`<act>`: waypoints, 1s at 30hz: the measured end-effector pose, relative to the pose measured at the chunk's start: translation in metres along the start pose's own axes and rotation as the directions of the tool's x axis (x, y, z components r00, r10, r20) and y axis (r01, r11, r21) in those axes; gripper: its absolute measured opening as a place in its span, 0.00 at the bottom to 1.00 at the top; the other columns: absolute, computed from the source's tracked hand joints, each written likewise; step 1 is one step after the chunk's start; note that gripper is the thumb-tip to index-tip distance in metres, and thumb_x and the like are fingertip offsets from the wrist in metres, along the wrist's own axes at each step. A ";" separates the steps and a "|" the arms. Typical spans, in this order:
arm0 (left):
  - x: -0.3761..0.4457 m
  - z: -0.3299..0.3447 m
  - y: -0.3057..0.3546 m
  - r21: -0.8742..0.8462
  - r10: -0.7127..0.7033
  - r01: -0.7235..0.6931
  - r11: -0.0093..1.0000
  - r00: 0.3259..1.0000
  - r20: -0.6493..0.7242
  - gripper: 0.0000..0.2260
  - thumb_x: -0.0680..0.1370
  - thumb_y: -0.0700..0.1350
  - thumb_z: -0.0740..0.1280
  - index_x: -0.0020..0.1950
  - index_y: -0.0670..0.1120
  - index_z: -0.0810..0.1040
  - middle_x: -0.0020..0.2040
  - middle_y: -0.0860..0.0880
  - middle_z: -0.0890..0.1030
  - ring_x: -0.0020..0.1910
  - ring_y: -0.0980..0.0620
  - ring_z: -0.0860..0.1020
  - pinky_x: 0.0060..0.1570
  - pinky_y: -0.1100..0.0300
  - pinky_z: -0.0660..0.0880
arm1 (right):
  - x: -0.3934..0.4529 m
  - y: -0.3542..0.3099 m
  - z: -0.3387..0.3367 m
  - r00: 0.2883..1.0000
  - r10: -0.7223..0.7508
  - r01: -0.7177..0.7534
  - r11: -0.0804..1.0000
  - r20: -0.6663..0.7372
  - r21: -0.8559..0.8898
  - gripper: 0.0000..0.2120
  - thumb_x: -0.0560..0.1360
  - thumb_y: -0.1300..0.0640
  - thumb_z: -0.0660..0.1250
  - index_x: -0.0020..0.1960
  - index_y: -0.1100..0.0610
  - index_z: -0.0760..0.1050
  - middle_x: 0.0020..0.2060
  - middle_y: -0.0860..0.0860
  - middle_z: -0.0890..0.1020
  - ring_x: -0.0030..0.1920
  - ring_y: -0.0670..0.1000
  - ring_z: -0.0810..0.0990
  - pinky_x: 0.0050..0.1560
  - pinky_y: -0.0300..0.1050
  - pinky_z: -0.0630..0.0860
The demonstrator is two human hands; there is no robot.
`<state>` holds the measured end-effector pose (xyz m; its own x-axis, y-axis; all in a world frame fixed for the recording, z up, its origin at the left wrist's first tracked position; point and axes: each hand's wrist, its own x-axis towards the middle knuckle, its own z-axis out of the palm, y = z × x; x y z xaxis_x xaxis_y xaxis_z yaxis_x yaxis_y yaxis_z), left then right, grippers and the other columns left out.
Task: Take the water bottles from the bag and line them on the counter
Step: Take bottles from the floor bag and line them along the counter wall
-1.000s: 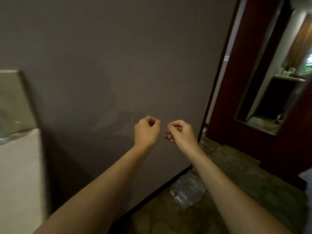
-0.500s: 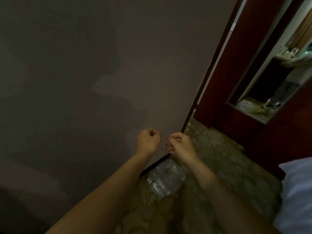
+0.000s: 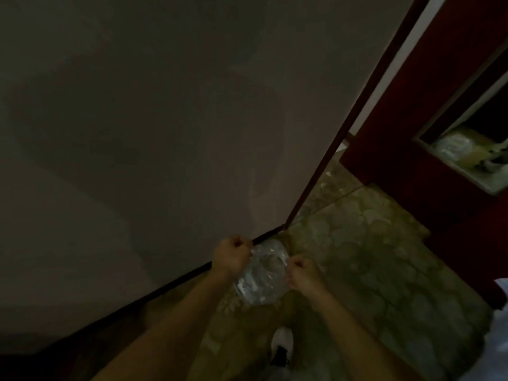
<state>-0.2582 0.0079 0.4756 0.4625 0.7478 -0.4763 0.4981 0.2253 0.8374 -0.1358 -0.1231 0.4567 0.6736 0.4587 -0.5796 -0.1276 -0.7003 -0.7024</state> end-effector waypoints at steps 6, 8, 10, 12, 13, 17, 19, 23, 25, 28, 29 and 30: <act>0.055 0.085 -0.010 -0.033 -0.181 0.179 0.983 0.981 -0.069 0.08 0.81 0.41 0.63 0.51 0.39 0.81 0.37 0.48 0.80 0.33 0.54 0.77 0.30 0.67 0.72 | 0.102 0.029 -0.042 0.979 0.106 -0.084 0.988 0.173 -0.129 0.08 0.79 0.61 0.59 0.45 0.53 0.74 0.43 0.53 0.79 0.43 0.51 0.77 0.43 0.45 0.75; 0.073 0.110 -0.019 -0.060 -0.228 0.224 0.973 0.971 -0.074 0.09 0.81 0.41 0.63 0.51 0.39 0.81 0.37 0.48 0.81 0.34 0.53 0.78 0.34 0.62 0.74 | 0.130 0.039 -0.052 0.974 0.121 -0.086 0.980 0.193 -0.178 0.07 0.80 0.61 0.59 0.48 0.53 0.74 0.43 0.52 0.78 0.41 0.49 0.76 0.40 0.40 0.73; 0.091 0.131 -0.031 -0.084 -0.289 0.284 0.955 0.955 -0.070 0.08 0.81 0.42 0.64 0.50 0.39 0.81 0.36 0.48 0.80 0.34 0.52 0.78 0.36 0.60 0.74 | 0.156 0.051 -0.057 0.966 0.122 -0.073 0.975 0.228 -0.211 0.07 0.80 0.61 0.59 0.49 0.53 0.74 0.40 0.50 0.76 0.38 0.47 0.74 0.34 0.37 0.70; 0.113 0.149 -0.047 -0.084 -0.344 0.339 0.937 0.938 -0.049 0.08 0.80 0.43 0.65 0.50 0.39 0.81 0.36 0.47 0.80 0.34 0.51 0.78 0.37 0.59 0.75 | 0.185 0.064 -0.057 0.959 0.129 -0.069 0.970 0.252 -0.234 0.06 0.80 0.61 0.59 0.49 0.54 0.74 0.38 0.49 0.75 0.36 0.45 0.73 0.32 0.36 0.67; 0.125 0.157 -0.056 -0.086 -0.362 0.358 0.930 0.931 -0.039 0.08 0.80 0.43 0.66 0.50 0.39 0.81 0.36 0.47 0.80 0.35 0.51 0.79 0.38 0.58 0.75 | 0.200 0.070 -0.054 0.957 0.138 -0.073 0.966 0.256 -0.248 0.06 0.80 0.60 0.59 0.49 0.54 0.74 0.39 0.49 0.75 0.36 0.45 0.72 0.32 0.35 0.66; 0.187 0.188 -0.102 -0.054 -0.393 0.393 0.918 0.919 0.006 0.07 0.81 0.43 0.65 0.46 0.44 0.80 0.38 0.47 0.80 0.35 0.52 0.78 0.36 0.61 0.74 | 0.273 0.103 -0.026 0.949 0.165 -0.078 0.949 0.269 -0.306 0.08 0.80 0.60 0.59 0.54 0.59 0.76 0.47 0.55 0.78 0.44 0.50 0.75 0.41 0.40 0.71; 0.227 0.203 -0.132 0.005 -0.373 0.373 0.928 0.926 0.060 0.07 0.81 0.44 0.64 0.47 0.44 0.80 0.40 0.46 0.81 0.36 0.52 0.78 0.38 0.59 0.74 | 0.316 0.124 -0.005 0.944 0.163 -0.058 0.938 0.287 -0.343 0.11 0.80 0.60 0.58 0.57 0.60 0.76 0.53 0.57 0.79 0.51 0.53 0.77 0.51 0.45 0.74; 0.308 0.229 -0.197 0.095 -0.344 0.334 0.938 0.931 0.120 0.09 0.81 0.43 0.63 0.43 0.51 0.78 0.43 0.48 0.82 0.40 0.51 0.79 0.47 0.55 0.77 | 0.409 0.179 0.044 0.937 0.172 -0.023 0.900 0.305 -0.435 0.14 0.81 0.60 0.56 0.62 0.62 0.75 0.56 0.54 0.78 0.59 0.56 0.76 0.56 0.45 0.71; 0.343 0.240 -0.228 0.130 -0.316 0.300 0.945 0.940 0.128 0.10 0.81 0.43 0.63 0.42 0.50 0.79 0.42 0.48 0.82 0.41 0.50 0.80 0.46 0.55 0.77 | 0.452 0.209 0.070 0.933 0.165 0.009 0.877 0.319 -0.480 0.14 0.81 0.58 0.57 0.63 0.62 0.74 0.62 0.58 0.77 0.60 0.57 0.76 0.59 0.45 0.71; 0.386 0.258 -0.269 0.219 -0.294 0.254 0.942 0.940 0.173 0.10 0.79 0.42 0.65 0.39 0.53 0.78 0.41 0.50 0.82 0.44 0.48 0.81 0.50 0.53 0.78 | 0.509 0.247 0.102 0.927 0.150 0.075 0.823 0.344 -0.562 0.17 0.80 0.62 0.57 0.66 0.68 0.71 0.66 0.64 0.73 0.67 0.62 0.71 0.67 0.50 0.66; 0.398 0.261 -0.282 0.250 -0.295 0.243 0.937 0.935 0.196 0.09 0.79 0.42 0.66 0.40 0.53 0.78 0.42 0.49 0.82 0.45 0.48 0.81 0.50 0.54 0.78 | 0.523 0.255 0.109 0.925 0.154 0.094 0.794 0.347 -0.601 0.18 0.80 0.62 0.57 0.67 0.69 0.71 0.66 0.64 0.73 0.68 0.63 0.70 0.67 0.50 0.64; 0.409 0.263 -0.291 0.288 -0.298 0.232 0.929 0.931 0.211 0.08 0.78 0.43 0.67 0.41 0.53 0.78 0.45 0.47 0.83 0.47 0.46 0.82 0.52 0.53 0.79 | 0.537 0.264 0.115 0.921 0.156 0.113 0.772 0.358 -0.626 0.18 0.81 0.62 0.57 0.68 0.68 0.69 0.68 0.64 0.72 0.69 0.62 0.69 0.67 0.47 0.63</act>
<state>-0.0214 0.0839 -0.0335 0.4374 0.4971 -0.7494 0.7813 0.2027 0.5904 0.1080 0.0011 -0.0875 0.3397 0.5091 -0.7909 0.4330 -0.8311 -0.3490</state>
